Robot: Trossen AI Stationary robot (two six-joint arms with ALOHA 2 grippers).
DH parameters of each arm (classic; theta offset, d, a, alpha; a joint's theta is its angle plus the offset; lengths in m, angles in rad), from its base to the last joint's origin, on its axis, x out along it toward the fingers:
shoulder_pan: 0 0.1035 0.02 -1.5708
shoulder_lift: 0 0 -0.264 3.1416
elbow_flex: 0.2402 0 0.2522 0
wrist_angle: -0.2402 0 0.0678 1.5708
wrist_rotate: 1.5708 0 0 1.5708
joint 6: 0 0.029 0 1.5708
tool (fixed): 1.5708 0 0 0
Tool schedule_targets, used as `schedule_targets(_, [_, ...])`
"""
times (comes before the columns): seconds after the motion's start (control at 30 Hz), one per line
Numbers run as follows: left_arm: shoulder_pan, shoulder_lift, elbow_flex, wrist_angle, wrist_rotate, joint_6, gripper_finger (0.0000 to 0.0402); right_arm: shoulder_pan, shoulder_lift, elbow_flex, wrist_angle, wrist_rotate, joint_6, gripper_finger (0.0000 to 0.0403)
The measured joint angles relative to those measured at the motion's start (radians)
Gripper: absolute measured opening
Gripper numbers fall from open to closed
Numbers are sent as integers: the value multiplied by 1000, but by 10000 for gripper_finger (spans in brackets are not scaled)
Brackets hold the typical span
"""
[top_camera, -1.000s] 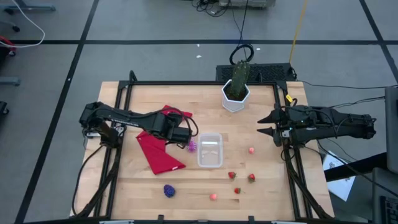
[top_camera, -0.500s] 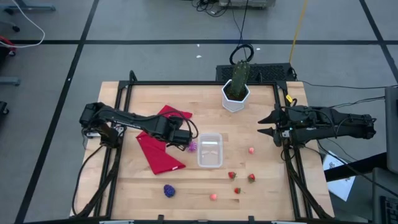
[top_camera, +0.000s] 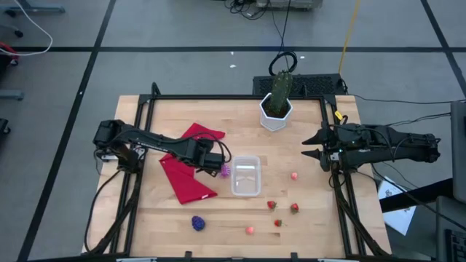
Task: Pick and placing Produce into tupperware
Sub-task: Put the red dragon fruit into the transparent bin
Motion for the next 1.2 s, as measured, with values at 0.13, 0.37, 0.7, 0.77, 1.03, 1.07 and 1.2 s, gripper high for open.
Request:
schedule_targets(0.13, [29, -1, -54, 102, 5, 48, 343, 0, 0, 0, 0, 0, 0, 185])
schedule_targets(0.37, [71, -1, -110, 168, 5, 85, 342, 0, 0, 0, 0, 0, 0, 185])
schedule_targets(0.7, [87, -1, -165, 253, 24, 91, 337, 0, 0, 0, 0, 0, 0, 185])
schedule_targets(0.77, [87, -1, -165, 256, 24, 94, 337, 0, 0, 0, 0, 0, 0, 185])
schedule_targets(1.03, [87, 31, -164, 270, 41, 93, 337, 0, 0, 0, 1, 0, 0, 185])
schedule_targets(1.07, [87, 41, -164, 281, 49, 93, 337, 0, 0, 0, 1, 0, 0, 185])
schedule_targets(1.2, [87, 77, -165, 302, 77, 105, 337, 0, 0, 0, 2, 0, 0, 185])
